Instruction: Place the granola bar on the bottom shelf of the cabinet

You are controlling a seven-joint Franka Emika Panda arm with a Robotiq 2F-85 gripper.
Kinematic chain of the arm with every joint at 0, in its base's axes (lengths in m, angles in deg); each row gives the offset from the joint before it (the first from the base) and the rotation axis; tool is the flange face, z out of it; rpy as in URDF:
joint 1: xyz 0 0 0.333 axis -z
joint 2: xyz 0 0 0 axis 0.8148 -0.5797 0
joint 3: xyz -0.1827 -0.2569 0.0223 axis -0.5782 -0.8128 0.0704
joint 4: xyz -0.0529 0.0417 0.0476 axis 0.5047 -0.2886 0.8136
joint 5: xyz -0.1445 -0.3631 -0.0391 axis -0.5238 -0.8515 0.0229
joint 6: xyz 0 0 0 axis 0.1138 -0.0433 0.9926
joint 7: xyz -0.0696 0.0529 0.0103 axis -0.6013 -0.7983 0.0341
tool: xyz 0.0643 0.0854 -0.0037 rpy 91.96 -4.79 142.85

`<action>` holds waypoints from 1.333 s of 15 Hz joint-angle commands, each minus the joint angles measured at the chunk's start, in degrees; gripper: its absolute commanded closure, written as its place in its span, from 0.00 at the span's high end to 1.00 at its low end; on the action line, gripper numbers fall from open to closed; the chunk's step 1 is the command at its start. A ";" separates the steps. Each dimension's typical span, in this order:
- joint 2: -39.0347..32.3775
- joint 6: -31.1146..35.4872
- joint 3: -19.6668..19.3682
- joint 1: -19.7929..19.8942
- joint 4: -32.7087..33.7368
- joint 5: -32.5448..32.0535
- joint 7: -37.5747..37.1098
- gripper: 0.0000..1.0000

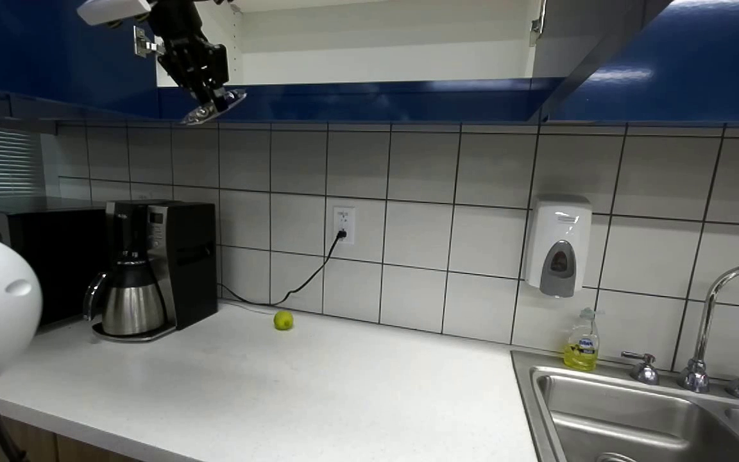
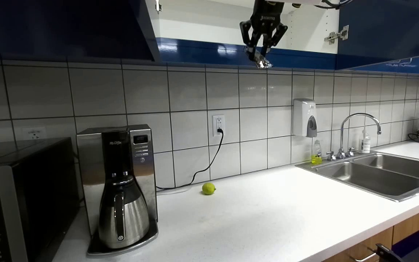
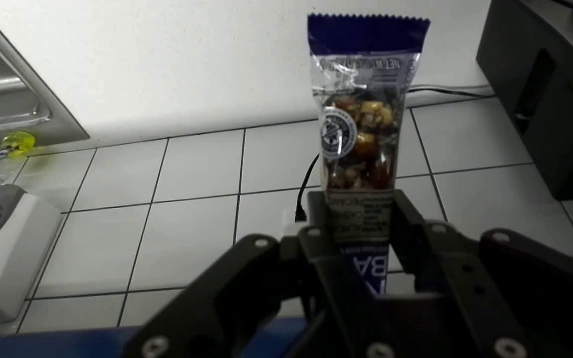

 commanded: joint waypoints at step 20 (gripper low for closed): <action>-23.58 -16.14 -1.25 3.44 37.15 0.30 0.02 0.09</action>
